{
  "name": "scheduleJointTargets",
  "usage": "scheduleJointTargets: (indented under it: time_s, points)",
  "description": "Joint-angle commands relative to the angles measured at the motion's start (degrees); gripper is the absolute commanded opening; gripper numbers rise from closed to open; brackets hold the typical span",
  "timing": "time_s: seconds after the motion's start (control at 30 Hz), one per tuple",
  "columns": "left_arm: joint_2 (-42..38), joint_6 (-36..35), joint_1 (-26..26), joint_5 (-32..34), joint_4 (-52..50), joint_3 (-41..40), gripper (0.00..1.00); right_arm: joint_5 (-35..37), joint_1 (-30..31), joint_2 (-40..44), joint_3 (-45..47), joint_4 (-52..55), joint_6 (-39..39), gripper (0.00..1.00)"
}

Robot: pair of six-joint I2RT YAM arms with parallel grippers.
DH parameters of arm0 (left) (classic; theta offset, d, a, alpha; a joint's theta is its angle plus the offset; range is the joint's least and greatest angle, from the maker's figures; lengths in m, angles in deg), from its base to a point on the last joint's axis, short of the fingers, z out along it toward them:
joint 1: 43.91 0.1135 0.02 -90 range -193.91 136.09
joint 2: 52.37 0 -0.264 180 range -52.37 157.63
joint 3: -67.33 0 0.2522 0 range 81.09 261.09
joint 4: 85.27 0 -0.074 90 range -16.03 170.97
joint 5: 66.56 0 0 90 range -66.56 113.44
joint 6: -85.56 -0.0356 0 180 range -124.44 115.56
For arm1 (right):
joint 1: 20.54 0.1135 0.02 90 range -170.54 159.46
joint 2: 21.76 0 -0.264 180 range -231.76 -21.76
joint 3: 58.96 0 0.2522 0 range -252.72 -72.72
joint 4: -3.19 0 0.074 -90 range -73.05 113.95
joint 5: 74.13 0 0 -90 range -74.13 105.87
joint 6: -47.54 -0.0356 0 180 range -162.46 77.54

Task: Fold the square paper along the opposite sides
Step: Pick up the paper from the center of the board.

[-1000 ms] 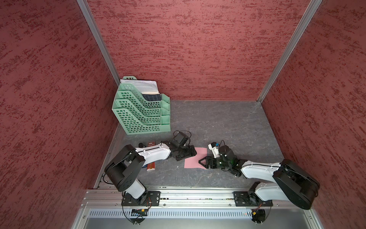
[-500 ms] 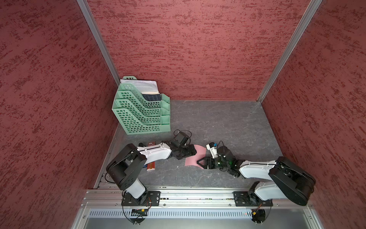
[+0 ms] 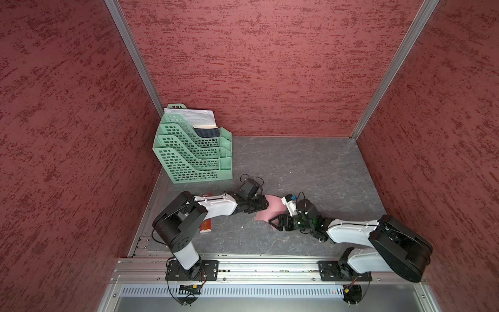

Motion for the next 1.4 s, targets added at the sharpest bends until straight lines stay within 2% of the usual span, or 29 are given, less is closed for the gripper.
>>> scheduleJointTargets:
  time_s: [0.0,0.17,0.23,0.3,0.47,0.67,0.8,0.97,1.1,1.27,1.37]
  points:
    - [6.3,-1.6,-0.9,2.5,-14.0,-5.2,0.6,0.3,0.5,-2.3,-0.7,0.2,0.2,0.85]
    - [3.6,-3.2,-1.7,1.2,-13.6,-6.5,0.82,0.1,0.5,-3.7,-1.2,-0.8,0.7,0.85]
    - [2.9,-3.7,-1.7,0.5,-13.4,-7.0,0.88,-0.2,0.5,-3.7,-1.3,-1.0,1.2,0.85]
    - [3.0,-4.0,-1.8,0.5,-13.5,-7.2,0.88,-0.3,0.5,-3.7,-1.3,-1.1,1.4,0.85]
    - [5.3,-3.8,-1.7,0.4,-13.4,-7.2,0.77,0.0,0.5,-3.6,-1.4,-0.4,1.9,0.85]
    - [5.0,-3.8,-1.6,1.3,-14.9,-6.5,0.58,1.2,0.5,-0.5,-2.4,4.1,3.3,0.85]
    - [1.1,-3.9,-1.3,2.9,-18.9,-4.5,0.45,3.1,0.3,3.6,-4.6,10.5,5.0,0.88]
    - [-7.7,-4.3,0.0,3.3,-21.3,-0.9,0.4,5.3,-2.2,10.3,-6.9,15.6,5.9,0.9]
    - [-15.3,-4.2,3.2,-2.8,-14.8,-0.5,0.36,-1.7,-8.4,13.1,-6.3,7.7,0.0,0.9]
    - [-21.1,-3.0,7.7,-9.4,-7.3,-0.2,0.31,-5.9,-9.9,13.9,-7.2,-1.3,-7.7,0.9]
    - [-24.3,-0.7,10.2,-12.7,-0.9,-1.7,0.31,-8.3,-11.4,13.2,-6.7,-8.7,-12.5,0.9]
